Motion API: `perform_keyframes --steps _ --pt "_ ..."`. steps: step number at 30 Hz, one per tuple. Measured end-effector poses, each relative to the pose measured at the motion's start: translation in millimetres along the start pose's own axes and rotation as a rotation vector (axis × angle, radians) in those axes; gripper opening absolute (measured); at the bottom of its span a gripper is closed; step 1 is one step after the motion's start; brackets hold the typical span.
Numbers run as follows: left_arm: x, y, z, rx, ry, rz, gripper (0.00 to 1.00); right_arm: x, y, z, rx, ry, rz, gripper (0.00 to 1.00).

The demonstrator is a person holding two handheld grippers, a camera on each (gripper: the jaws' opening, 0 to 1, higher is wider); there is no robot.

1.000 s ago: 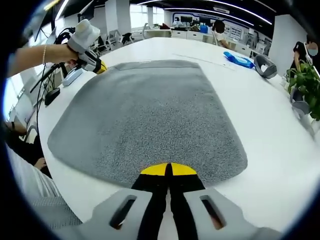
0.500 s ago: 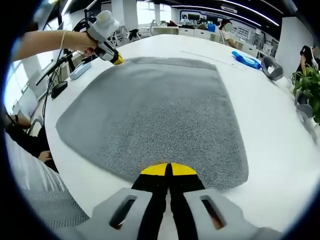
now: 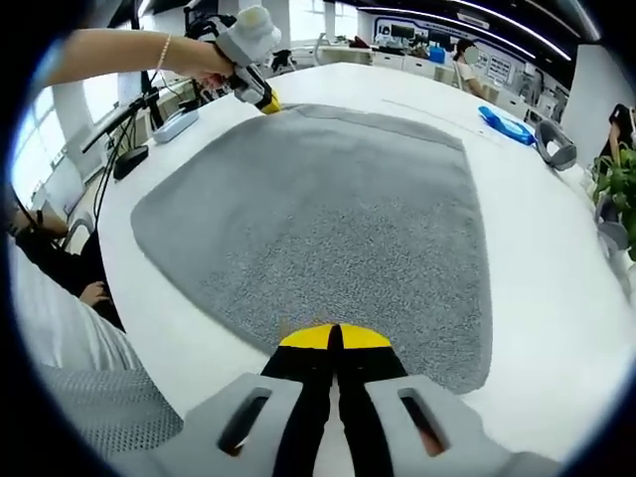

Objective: Fold the towel on the table until its edges align and the towel forms a compact rectangular stack.

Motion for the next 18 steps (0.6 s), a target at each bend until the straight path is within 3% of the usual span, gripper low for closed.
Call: perform_keyframes --steps 11,15,18 --pt "5.1 -4.3 -1.8 0.048 0.010 -0.024 0.03 0.1 -1.1 0.0 -0.002 -0.009 -0.002 0.00" --pt "6.3 -7.1 0.9 0.009 0.039 -0.048 0.03 -0.1 -2.9 1.9 0.000 0.018 0.021 0.00" --pt "4.8 -8.5 -0.6 -0.030 0.026 -0.065 0.03 0.3 -3.6 2.1 -0.019 0.027 0.034 0.00"
Point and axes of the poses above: the point that each gripper's makers call its tool centre point, and the gripper's own axes: x roughly forward along the fingers, y roughly to its right, z roughly out of its underside, the point moved 4 cm from there along -x, roughly backward along the fingers, and after that the axes turned 15 degrees about x, right-handed, at the moved point
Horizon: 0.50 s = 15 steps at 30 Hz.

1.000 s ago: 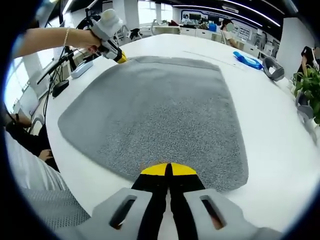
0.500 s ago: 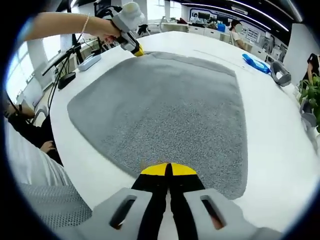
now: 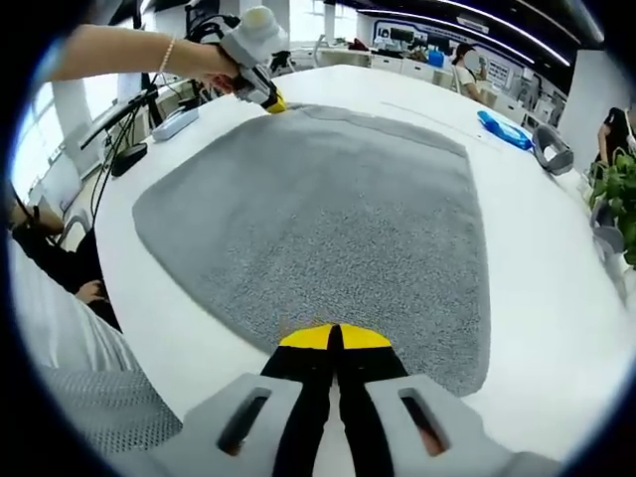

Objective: Fold the towel on the table until its edges align and the towel forms a compact rectangular stack.

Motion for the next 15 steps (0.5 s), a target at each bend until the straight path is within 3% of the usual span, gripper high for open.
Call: perform_keyframes --steps 3,6,10,11,13,15 --pt "-7 -2.4 -5.2 -0.031 0.028 -0.014 0.04 0 1 -1.4 0.032 -0.002 0.022 0.00" --pt "-18 -11.8 -9.1 -0.077 0.089 -0.088 0.06 1 2 -2.5 0.051 -0.010 0.023 0.00" --pt "-37 -13.9 -16.2 -0.088 0.158 -0.102 0.08 0 2 -2.6 0.024 -0.015 0.004 0.00" --pt "-49 -12.0 -20.7 -0.107 0.209 -0.100 0.10 0 3 -2.6 0.027 -0.016 -0.003 0.00" --pt "-63 -7.6 -21.8 -0.127 0.249 -0.098 0.12 -1 0 -3.9 0.086 -0.012 -0.041 0.02" --pt "-76 2.3 -24.0 -0.159 0.301 -0.085 0.14 -2 -1 -5.2 0.087 -0.006 -0.074 0.05"
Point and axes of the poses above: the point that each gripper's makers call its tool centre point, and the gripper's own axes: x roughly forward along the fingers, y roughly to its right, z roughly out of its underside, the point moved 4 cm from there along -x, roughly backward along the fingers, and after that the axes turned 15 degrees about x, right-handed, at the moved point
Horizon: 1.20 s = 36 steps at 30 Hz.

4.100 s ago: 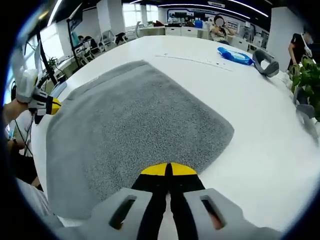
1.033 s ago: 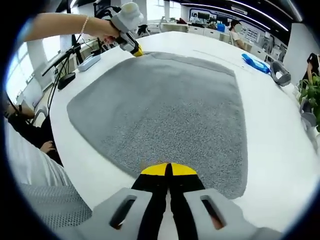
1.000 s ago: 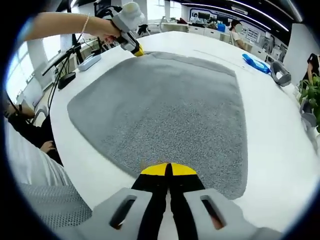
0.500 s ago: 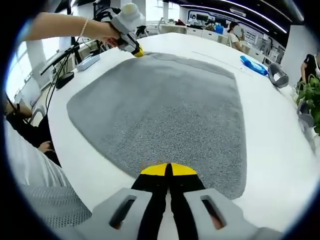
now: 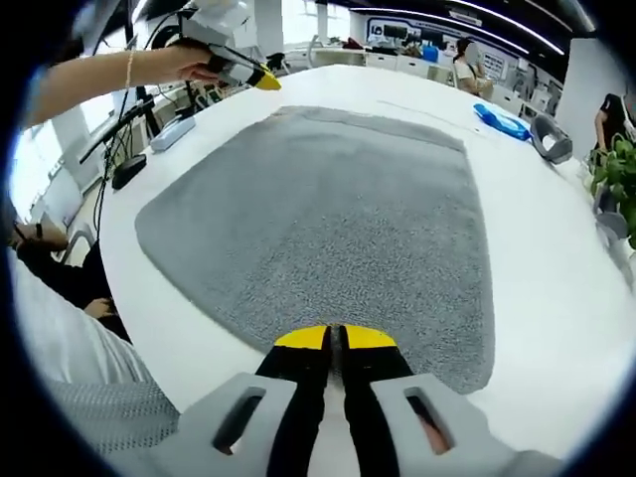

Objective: Fold the towel on the table until its edges align and the towel forms a compact rectangular stack.

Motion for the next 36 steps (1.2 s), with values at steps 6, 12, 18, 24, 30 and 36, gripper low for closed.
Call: perform_keyframes --steps 6,12,18,24,30,36 --pt "-39 36.0 -1.8 0.036 0.087 0.026 0.18 -11 -2 -9.7 -0.065 0.012 -0.044 0.12" --pt "-70 82.2 7.0 0.030 0.190 0.141 0.23 -23 12 -16.0 -0.179 0.002 -0.078 0.15" --pt "-88 137.9 41.4 -0.041 0.152 0.236 0.25 -25 32 -6.5 -0.201 -0.046 -0.067 0.17" --pt "-105 170.9 49.0 -0.035 0.162 0.290 0.29 -26 43 4.9 -0.233 -0.091 -0.066 0.23" --pt "-117 187.7 52.1 -0.158 0.218 0.329 0.38 -26 52 9.8 -0.229 -0.113 -0.071 0.28" --pt "-121 204.3 68.9 -0.119 0.166 0.363 0.42 -29 57 20.7 -0.314 -0.127 -0.048 0.31"
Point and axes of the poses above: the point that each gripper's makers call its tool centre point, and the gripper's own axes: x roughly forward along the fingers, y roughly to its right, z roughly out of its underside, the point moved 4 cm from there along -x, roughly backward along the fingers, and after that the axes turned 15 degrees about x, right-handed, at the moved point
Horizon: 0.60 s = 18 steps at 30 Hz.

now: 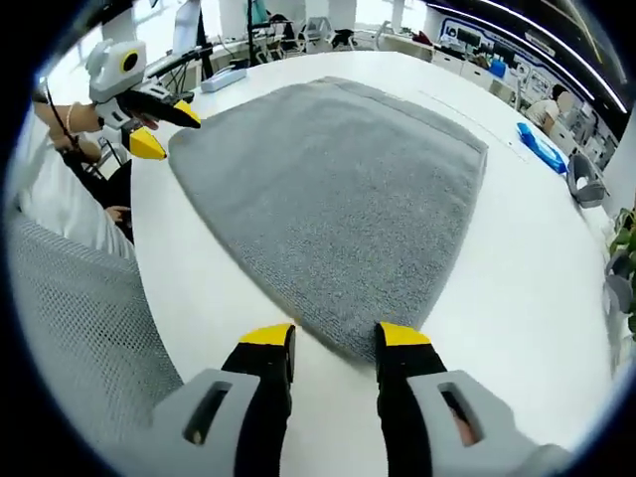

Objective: Fold the towel on the table until its edges align and the towel forms a compact rectangular stack.

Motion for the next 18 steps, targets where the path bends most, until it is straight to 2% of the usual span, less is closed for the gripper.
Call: perform_keyframes --steps 7,10,12,14,16,18 --pt "-5 12.5 9.3 0.006 -0.021 -0.024 0.40 -1 3 1.2 0.055 0.025 0.025 0.30" --pt "-4 17.1 17.8 0.035 -0.062 -0.041 0.38 0 3 0.7 0.077 0.038 0.037 0.28" --pt "-3 17.4 26.8 0.079 -0.119 -0.060 0.35 1 4 0.2 0.099 0.042 0.053 0.25" --pt "-1 16.1 25.9 0.114 -0.108 -0.086 0.31 1 5 -0.7 0.105 0.044 0.067 0.22" --pt "0 12.5 27.2 0.100 -0.120 -0.116 0.25 2 6 -1.3 0.122 0.050 0.091 0.17" --pt "-1 8.9 26.9 0.114 -0.128 -0.130 0.20 1 12 0.0 0.114 0.055 0.162 0.07"
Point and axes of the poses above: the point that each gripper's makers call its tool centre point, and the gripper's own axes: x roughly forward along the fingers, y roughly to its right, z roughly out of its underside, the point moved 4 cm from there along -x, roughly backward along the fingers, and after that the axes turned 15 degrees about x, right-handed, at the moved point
